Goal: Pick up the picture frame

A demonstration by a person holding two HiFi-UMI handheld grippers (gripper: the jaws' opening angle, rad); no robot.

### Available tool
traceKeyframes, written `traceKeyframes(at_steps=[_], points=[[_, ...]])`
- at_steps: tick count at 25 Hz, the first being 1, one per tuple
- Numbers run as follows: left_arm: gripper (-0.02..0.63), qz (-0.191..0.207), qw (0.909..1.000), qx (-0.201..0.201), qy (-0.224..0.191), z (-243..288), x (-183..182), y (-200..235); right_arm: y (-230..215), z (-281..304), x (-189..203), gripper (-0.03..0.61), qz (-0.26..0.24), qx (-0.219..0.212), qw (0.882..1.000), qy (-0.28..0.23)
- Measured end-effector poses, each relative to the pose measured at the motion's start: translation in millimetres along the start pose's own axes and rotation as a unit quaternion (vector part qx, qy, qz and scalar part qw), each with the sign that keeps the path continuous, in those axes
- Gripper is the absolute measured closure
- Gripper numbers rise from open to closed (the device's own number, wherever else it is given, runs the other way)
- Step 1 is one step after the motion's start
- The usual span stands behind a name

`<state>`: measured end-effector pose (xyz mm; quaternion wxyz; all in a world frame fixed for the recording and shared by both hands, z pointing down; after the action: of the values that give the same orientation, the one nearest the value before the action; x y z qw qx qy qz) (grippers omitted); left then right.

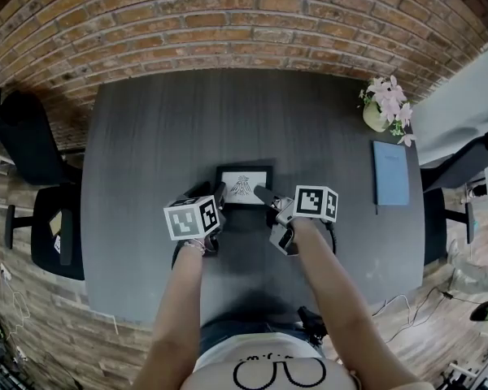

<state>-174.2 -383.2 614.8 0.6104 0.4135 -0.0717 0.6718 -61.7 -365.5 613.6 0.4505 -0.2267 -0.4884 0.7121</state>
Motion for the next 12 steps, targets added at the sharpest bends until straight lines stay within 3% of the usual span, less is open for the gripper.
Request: traceKeyframes(at_steps=[3,12], points=[[0.400,0.015,0.9999,-0.005,-0.006,-13,-6,-2,0,-1,0,0.537,-0.002,0.004,1.000,-0.003],[0.399,0.031,0.9987,-0.001,-0.041,-48,-23,-13,12,-7,-1,0.539,-0.008,0.000,1.000,-0.019]])
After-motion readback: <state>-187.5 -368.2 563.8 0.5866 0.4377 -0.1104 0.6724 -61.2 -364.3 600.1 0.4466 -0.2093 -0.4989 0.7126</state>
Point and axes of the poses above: the fingertips, and each gripper's own axes: z forward along the fingers, y to its left, x out of its underside, the point moved 1 cm from there along -z, backward along the fingers, and after that the axes turned 5 degrees about z, right-handed, at the moved point
